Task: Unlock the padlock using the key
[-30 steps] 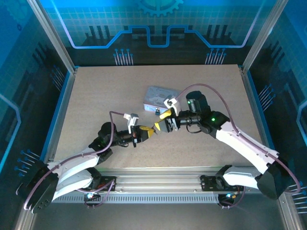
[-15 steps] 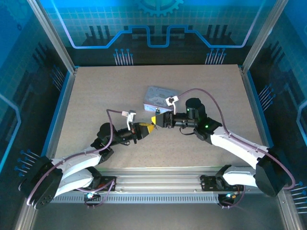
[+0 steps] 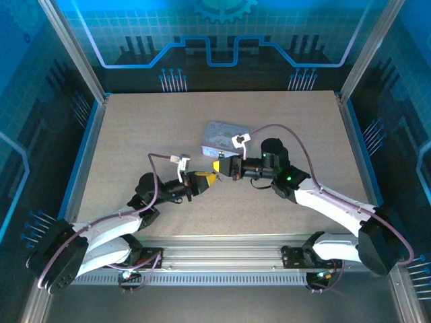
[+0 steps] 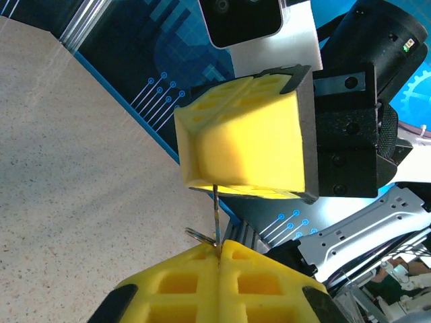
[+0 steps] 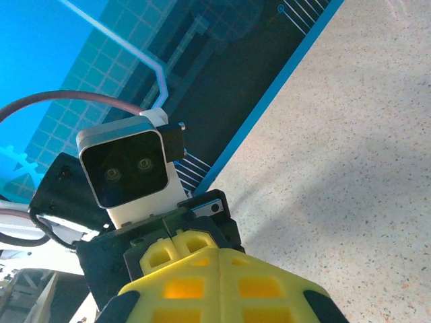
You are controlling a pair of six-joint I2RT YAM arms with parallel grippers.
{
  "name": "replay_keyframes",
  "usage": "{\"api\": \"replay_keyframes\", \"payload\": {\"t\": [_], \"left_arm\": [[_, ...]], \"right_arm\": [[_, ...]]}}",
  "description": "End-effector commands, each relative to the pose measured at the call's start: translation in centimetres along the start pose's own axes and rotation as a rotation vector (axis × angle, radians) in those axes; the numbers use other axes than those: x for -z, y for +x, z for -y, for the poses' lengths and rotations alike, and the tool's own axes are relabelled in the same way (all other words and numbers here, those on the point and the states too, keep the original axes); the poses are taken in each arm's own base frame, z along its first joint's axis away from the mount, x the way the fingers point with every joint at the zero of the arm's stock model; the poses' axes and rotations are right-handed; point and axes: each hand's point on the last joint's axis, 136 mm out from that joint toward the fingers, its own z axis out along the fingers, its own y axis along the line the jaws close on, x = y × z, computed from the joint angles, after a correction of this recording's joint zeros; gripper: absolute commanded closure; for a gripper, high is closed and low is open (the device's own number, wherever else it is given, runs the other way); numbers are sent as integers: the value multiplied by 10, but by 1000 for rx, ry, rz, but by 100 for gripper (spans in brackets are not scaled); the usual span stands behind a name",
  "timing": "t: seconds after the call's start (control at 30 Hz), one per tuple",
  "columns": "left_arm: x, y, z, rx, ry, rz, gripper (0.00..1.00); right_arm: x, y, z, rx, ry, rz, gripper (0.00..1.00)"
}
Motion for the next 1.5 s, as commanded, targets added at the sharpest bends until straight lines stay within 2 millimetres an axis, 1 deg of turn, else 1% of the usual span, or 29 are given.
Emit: {"api": "replay_keyframes", "payload": {"t": [0.0,0.07,0.13,0.17,0.23,0.4,0.5,0.57,0.6,0.67,0.73,0.77,0.8,0.9,0.97,1.03,1.17,1.3,1.4,1.47], "left_arm": [[-1,-8,12,-12,38,19,100],[-1,-9,13,-13,37,22,100],[0,-10,13,-16,37,24,100],[0,-11,14,-18,36,27,100],[0,-11,13,-16,31,26,100],[0,-8,13,-29,28,12,100],[3,-3,9,-49,9,-3,100],[7,1,7,-72,-15,-21,100],[9,4,5,-80,-31,-31,93],[15,7,2,-111,-71,-51,69],[22,9,0,-139,-120,-65,51],[27,8,-2,-155,-148,-63,44],[32,7,-2,-165,-168,-61,40],[46,1,0,-192,-217,-36,34],[51,-2,4,-199,-219,-18,32],[53,-3,7,-197,-202,-9,32],[43,0,18,-167,-107,-23,32],[32,0,30,-141,5,-33,35],[27,-2,33,-141,42,-27,37],[26,-3,32,-143,41,-24,38]], "right_arm": [[-6,4,-8,30,-28,-20,94],[-8,6,-9,32,-31,-29,86],[-9,9,-10,37,-33,-32,84],[-9,9,-10,46,-36,-29,88],[-9,11,-11,54,-50,-24,100],[-6,8,-13,87,-49,-1,100],[-2,7,-15,146,-23,-1,100],[2,6,-13,185,19,-17,100],[4,7,-12,204,35,-27,100],[8,5,-12,255,77,-44,100],[13,3,-12,306,115,-59,100],[16,7,-7,323,144,-77,100],[19,0,-12,353,153,-72,100],[24,0,-10,412,203,-102,100],[26,-1,-8,440,223,-120,100],[25,-1,-10,451,217,-131,100],[19,-2,-24,439,137,-128,100],[14,-6,-32,389,66,-107,100],[12,-9,-34,351,30,-94,100],[11,-12,-35,335,15,-81,100]]}}
